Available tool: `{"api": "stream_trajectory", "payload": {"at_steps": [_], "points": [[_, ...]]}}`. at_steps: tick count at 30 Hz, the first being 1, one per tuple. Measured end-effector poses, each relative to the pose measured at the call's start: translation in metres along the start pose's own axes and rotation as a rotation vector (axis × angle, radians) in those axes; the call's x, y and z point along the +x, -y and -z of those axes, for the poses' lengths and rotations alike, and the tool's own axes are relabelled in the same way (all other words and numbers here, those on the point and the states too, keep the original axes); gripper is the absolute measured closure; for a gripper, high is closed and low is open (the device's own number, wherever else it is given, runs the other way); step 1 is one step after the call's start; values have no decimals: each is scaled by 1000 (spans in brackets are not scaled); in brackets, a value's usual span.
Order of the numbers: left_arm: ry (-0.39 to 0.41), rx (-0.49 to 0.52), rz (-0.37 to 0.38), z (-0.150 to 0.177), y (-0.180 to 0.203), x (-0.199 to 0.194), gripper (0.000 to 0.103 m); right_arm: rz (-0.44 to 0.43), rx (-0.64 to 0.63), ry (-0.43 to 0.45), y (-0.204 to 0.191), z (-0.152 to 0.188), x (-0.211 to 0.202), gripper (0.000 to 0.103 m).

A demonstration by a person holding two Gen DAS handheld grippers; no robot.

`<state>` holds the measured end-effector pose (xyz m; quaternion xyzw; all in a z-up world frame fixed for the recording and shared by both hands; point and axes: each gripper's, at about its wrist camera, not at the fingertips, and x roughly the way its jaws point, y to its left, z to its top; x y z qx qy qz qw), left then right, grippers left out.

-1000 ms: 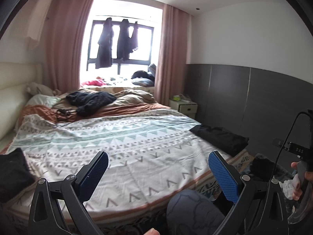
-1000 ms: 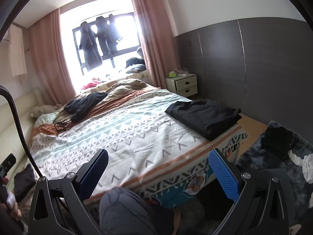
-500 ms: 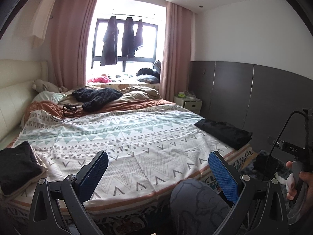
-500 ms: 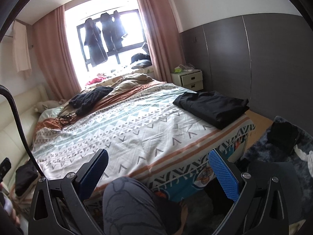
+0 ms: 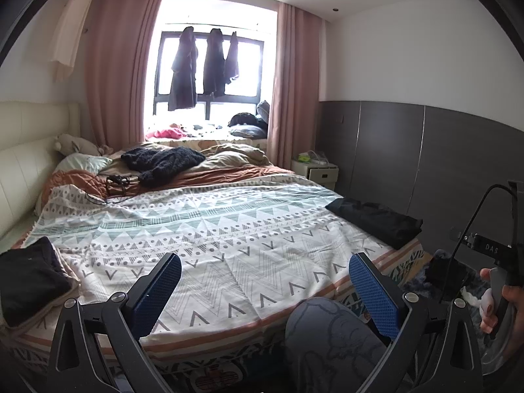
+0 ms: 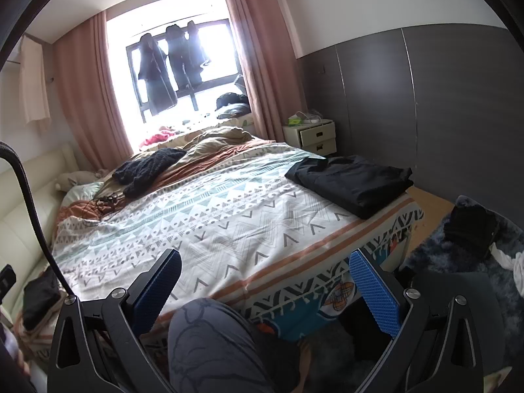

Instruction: Fold large clothes

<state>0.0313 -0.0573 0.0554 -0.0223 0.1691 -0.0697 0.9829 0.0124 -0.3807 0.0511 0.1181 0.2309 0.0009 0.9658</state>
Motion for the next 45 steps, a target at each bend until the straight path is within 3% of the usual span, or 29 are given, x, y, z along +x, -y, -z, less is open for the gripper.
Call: {"api": "stream_trajectory", "payload": {"at_steps": [45], "points": [[2,-14,-17,4,-5,-13,1,-16,-26,-5,-6,-1,0,0]]}}
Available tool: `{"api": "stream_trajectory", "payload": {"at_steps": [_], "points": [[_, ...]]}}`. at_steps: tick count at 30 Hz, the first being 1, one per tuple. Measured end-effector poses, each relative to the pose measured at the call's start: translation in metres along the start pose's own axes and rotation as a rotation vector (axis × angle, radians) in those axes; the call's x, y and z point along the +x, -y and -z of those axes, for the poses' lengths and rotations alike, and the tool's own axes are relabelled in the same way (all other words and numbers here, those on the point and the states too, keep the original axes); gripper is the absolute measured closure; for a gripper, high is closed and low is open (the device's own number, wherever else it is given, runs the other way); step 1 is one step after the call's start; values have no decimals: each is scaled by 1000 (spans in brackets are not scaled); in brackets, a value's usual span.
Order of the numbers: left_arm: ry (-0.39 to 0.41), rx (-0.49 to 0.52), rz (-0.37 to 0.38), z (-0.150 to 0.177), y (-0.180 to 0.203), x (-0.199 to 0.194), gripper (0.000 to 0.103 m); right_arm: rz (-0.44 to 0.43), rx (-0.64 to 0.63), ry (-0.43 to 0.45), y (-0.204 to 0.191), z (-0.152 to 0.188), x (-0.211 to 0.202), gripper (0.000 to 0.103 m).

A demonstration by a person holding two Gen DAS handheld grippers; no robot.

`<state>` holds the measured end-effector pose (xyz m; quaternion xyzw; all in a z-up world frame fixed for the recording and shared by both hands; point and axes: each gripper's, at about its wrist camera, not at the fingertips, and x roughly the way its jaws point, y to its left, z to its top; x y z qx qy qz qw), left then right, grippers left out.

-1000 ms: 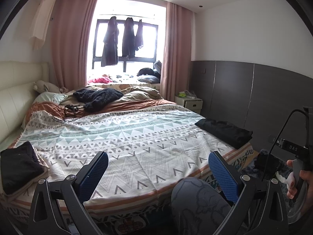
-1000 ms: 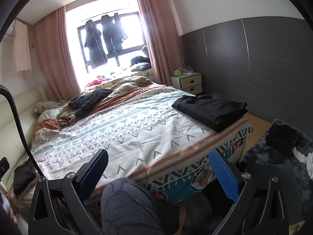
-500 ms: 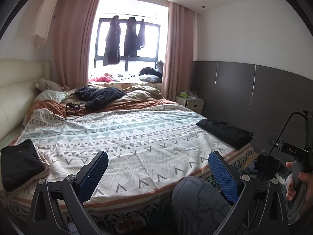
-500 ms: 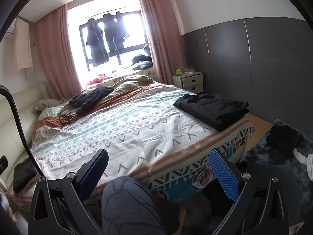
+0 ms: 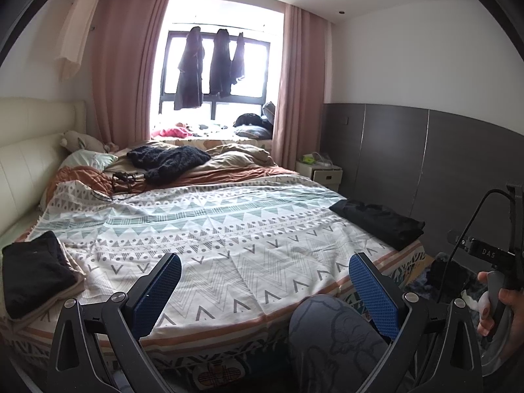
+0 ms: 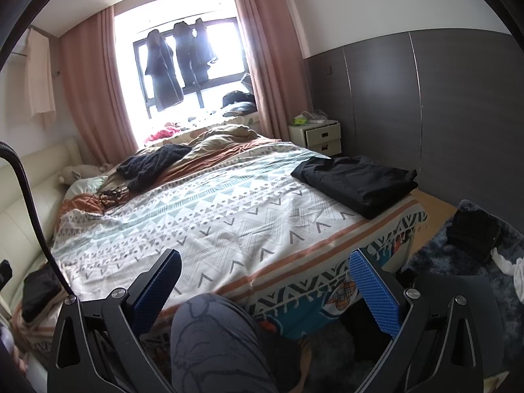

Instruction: Fold large clothes

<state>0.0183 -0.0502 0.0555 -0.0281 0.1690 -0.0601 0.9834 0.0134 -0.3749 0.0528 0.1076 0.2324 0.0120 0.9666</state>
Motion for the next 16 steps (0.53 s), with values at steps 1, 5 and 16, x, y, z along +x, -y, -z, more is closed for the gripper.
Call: {"api": "stream_trajectory", "payload": {"at_steps": [1,5,16], "points": [[0,0,0,0,0,0,1,1,0,0,0,0,0,0],[-1,1,0,0,0,0,1,1,1,-2,0,1,0,0],[1,-3,-1,1,-1,-2,1,-2,-2,-6,0,2,3,0]]}}
